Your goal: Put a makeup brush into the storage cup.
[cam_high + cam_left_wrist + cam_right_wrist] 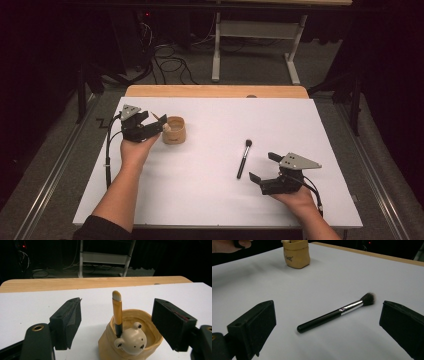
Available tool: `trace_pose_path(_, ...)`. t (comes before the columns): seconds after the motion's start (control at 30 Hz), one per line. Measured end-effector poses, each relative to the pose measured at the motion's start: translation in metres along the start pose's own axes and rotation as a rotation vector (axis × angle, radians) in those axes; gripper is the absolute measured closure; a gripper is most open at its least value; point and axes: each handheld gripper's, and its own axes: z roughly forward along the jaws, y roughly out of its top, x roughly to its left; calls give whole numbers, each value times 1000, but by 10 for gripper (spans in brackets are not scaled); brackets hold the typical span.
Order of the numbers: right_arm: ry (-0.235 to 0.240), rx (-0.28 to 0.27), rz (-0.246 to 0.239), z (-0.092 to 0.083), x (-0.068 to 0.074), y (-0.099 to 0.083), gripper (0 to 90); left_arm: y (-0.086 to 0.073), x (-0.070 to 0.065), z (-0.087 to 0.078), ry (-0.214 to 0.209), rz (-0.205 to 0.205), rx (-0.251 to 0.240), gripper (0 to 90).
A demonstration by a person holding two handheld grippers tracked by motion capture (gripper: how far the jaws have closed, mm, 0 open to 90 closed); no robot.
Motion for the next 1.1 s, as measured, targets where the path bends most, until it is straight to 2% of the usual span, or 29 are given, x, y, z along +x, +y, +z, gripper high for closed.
trace_pose_path(0.2,1,-2,-6,0,0,0,14,0,-4,-4,4,22,4,238)
trace_pose_path(0.67,-3,-3,-1,0,1,0,14,-5,-1,-16,12,16,2,218)
trace_pose_path(1.0,-7,-5,-10,-1,0,0,14,-11,-4,-26,-4,27,2,197)
trace_pose_path(1.1,-7,-8,-5,-1,0,1,14,-14,-5,-29,-19,19,7,190)
